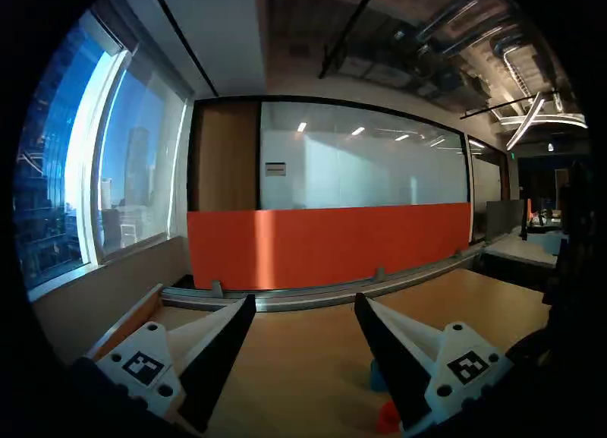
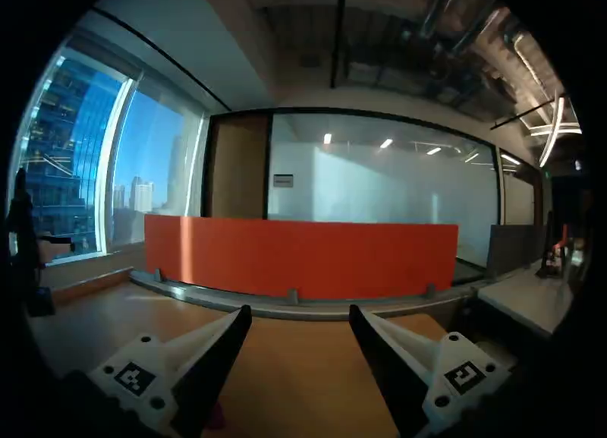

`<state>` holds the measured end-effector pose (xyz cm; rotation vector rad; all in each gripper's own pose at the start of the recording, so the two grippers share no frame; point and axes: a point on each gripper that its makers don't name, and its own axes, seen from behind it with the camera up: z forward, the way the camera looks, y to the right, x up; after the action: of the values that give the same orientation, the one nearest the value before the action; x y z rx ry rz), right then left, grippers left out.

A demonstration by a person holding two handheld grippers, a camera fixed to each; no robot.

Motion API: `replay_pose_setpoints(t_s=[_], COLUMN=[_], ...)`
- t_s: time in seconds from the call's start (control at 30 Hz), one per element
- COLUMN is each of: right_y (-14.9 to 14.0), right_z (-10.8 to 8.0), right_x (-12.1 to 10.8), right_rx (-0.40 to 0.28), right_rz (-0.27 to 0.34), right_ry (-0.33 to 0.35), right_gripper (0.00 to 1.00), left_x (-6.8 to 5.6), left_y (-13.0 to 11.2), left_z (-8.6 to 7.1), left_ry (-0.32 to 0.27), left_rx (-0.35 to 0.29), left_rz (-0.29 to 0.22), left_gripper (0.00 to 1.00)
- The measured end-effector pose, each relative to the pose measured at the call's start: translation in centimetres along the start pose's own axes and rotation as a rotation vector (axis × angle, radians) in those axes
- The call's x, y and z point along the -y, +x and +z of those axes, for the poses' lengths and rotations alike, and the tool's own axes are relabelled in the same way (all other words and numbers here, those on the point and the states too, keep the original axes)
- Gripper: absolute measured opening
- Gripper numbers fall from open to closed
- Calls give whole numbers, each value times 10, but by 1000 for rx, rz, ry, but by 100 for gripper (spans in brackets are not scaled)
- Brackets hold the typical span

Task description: Pour water

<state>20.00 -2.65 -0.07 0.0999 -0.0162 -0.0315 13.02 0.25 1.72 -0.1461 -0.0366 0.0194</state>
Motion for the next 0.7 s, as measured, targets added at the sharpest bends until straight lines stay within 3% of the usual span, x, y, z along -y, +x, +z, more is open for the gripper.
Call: replay_pose_setpoints(t_s=[0.27, 0.47, 0.7], right_y=[-1, 11, 19], right_z=[0, -8, -20], right_x=[29, 69, 108], right_rx=[11, -2, -6], right_rz=[0, 8, -29], right_ry=[138, 294, 454], right_gripper=[99, 99, 99], left_x=[-19, -35, -55], left_y=[6, 10, 21], left_z=[1, 1, 0], left_ry=[-94, -164, -268], left_rx=[-2, -1, -10], left_rz=[24, 27, 19], left_gripper=[97, 97, 97])
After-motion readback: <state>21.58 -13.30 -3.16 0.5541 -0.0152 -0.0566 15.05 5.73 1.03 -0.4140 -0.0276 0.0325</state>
